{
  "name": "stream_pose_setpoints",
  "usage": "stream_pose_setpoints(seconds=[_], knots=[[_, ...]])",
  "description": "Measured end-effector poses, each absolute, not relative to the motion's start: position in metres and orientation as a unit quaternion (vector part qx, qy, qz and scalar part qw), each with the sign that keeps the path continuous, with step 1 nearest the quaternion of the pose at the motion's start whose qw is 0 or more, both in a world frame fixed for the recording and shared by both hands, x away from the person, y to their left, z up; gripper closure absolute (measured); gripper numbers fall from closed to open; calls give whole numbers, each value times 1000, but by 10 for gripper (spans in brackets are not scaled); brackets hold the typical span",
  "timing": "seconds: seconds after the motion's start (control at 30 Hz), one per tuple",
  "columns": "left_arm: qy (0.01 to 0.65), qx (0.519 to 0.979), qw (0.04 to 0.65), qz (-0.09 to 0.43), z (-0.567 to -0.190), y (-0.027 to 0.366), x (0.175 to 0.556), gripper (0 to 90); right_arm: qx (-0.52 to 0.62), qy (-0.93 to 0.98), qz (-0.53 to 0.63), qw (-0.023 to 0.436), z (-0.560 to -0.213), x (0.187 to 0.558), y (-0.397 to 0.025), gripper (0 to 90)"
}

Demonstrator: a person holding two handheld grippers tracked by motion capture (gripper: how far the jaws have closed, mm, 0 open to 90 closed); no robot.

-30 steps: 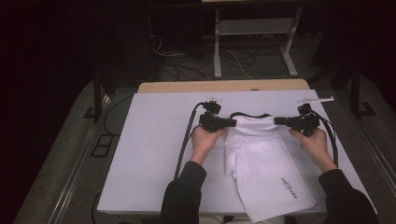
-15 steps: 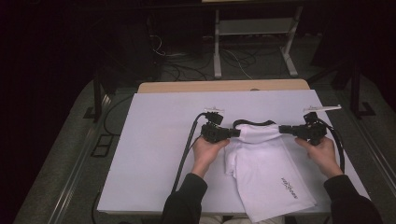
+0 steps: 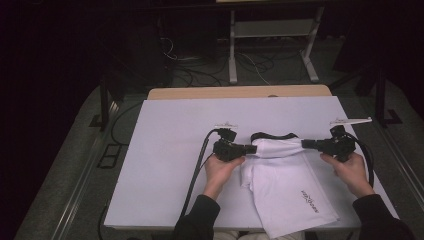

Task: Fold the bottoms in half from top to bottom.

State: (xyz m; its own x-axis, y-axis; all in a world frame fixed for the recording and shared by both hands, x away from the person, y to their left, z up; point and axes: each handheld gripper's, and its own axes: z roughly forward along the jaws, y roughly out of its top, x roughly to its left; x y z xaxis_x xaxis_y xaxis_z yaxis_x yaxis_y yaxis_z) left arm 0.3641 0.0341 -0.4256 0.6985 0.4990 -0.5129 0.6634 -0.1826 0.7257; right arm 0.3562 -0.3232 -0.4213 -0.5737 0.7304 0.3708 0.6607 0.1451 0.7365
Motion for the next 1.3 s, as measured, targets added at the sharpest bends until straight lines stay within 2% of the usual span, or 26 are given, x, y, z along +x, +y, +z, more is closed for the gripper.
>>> stream_pose_setpoints(seconds=[0.43,0.77,1.3], knots=[[366,772,514,-80,-422,31,352,871,454,761,462,37,-419,343,-327,882],[345,785,510,-74,-416,29,338,871,448,767,459,17,-420,337,-331,881],[323,795,507,-82,-430,23,306,869,442,778,447,-6,-425,320,-335,880]])
